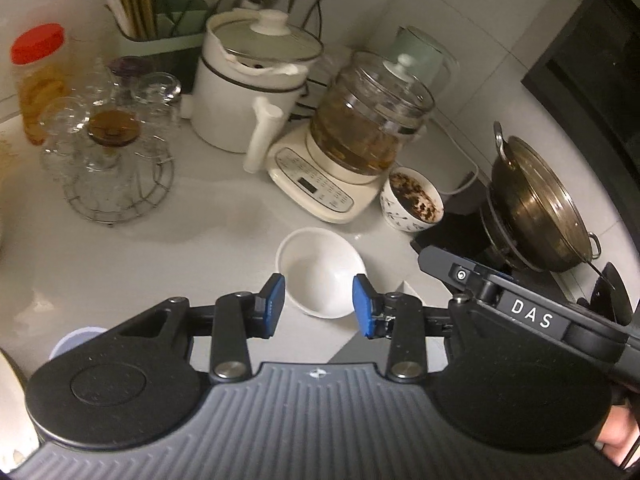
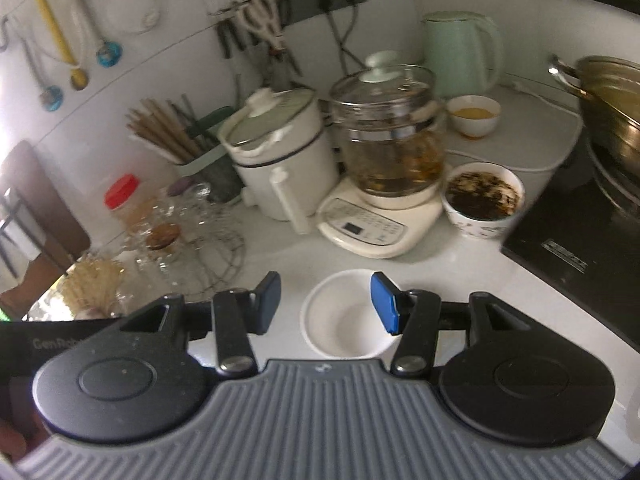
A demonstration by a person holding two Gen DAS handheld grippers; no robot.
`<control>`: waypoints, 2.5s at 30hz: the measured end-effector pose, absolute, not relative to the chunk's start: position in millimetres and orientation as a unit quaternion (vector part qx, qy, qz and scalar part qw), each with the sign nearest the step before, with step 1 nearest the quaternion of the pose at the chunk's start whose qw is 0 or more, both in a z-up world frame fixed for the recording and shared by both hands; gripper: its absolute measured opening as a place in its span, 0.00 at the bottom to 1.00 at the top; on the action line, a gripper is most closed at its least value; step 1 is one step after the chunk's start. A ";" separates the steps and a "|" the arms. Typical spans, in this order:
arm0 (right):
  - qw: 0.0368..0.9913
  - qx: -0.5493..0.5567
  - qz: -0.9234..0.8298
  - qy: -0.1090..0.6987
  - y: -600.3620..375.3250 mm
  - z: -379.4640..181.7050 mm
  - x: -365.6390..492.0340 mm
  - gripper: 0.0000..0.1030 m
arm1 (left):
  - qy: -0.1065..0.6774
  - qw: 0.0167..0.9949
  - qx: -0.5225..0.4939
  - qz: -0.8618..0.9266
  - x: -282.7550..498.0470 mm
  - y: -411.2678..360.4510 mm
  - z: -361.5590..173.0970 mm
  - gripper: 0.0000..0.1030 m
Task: Organize plates and bowls
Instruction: 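Move both open grippers to the rim of the small white ceramic bowl, then close both grippers on the rim of the white ceramic bowl, then lift the white ceramic bowl and carry it over the nested plastic bowls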
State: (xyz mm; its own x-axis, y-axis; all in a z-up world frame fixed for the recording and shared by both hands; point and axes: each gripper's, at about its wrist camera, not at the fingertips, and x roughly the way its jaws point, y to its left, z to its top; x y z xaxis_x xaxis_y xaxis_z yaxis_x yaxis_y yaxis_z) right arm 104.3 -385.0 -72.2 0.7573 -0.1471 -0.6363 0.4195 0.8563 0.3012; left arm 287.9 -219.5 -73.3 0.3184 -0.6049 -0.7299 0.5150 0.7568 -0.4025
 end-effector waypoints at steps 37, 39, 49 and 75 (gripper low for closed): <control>0.809 0.334 -0.117 0.470 -483.1 -194.5 187.4 0.60 | 0.591 0.755 -0.014 -0.284 384.0 -312.8 -194.1 0.51; 0.804 0.331 -0.111 0.481 -482.7 -201.6 189.8 0.56 | 0.596 0.752 -0.013 -0.282 385.5 -316.6 -200.6 0.51; 0.791 0.344 -0.107 0.495 -484.6 -217.9 196.6 0.30 | 0.605 0.742 0.000 -0.288 391.4 -329.2 -212.1 0.40; 0.813 0.325 -0.113 0.469 -477.2 -193.8 180.2 0.09 | 0.596 0.736 0.017 -0.320 381.3 -326.8 -191.6 0.30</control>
State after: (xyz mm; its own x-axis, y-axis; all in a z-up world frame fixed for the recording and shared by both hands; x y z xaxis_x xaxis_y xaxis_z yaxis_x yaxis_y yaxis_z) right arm 180.2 -477.2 -193.8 0.5342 0.1213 -0.8366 0.4888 0.7631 0.4228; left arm 381.3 -326.8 -191.6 0.0835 -0.4508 -0.8887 0.4913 0.7945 -0.3569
